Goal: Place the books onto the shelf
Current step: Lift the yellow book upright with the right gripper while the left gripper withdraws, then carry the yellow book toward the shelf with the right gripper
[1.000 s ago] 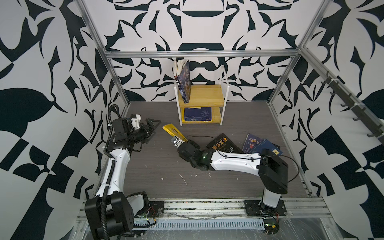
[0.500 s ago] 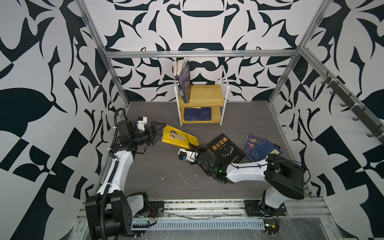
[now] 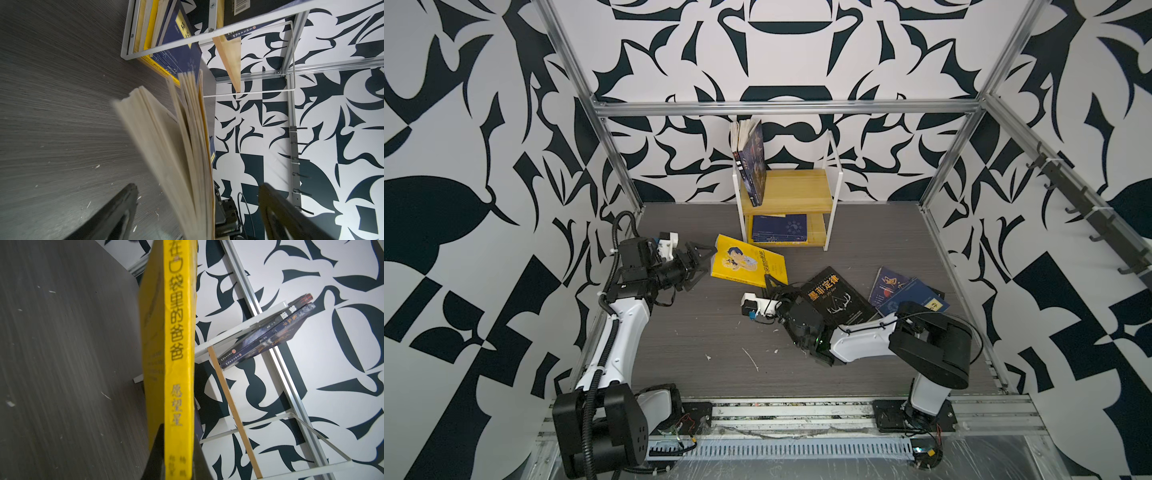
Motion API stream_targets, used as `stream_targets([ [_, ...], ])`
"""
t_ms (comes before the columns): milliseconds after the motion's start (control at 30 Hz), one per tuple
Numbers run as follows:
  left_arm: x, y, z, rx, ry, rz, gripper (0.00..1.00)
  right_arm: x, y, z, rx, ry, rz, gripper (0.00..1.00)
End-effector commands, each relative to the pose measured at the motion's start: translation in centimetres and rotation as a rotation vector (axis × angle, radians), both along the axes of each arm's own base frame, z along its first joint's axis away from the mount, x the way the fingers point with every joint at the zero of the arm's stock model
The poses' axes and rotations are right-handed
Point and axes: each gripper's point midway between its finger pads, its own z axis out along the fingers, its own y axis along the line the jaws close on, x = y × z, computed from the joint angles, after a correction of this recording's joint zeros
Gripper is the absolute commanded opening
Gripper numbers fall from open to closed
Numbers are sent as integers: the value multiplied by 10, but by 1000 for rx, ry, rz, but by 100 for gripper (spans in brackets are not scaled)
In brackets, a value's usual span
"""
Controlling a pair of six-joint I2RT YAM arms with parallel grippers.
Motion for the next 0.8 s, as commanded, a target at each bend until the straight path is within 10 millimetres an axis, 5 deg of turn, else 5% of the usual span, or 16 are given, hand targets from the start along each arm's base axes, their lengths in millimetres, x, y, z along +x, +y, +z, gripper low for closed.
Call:
stream_targets([
  [0,2,10,13,39,-17,20,96,6,-16,66,215,-98,-53,0],
  [400,3,-18,-16,-16,33,-48,96,-13,18,55,162,-46,71,0],
  [533,8,-15,-23,-1,65,-37,86,-26,31,47,93,-77,105,0],
  [767,15,-11,-25,29,75,-18,49,-40,40,27,-7,-92,150,0],
])
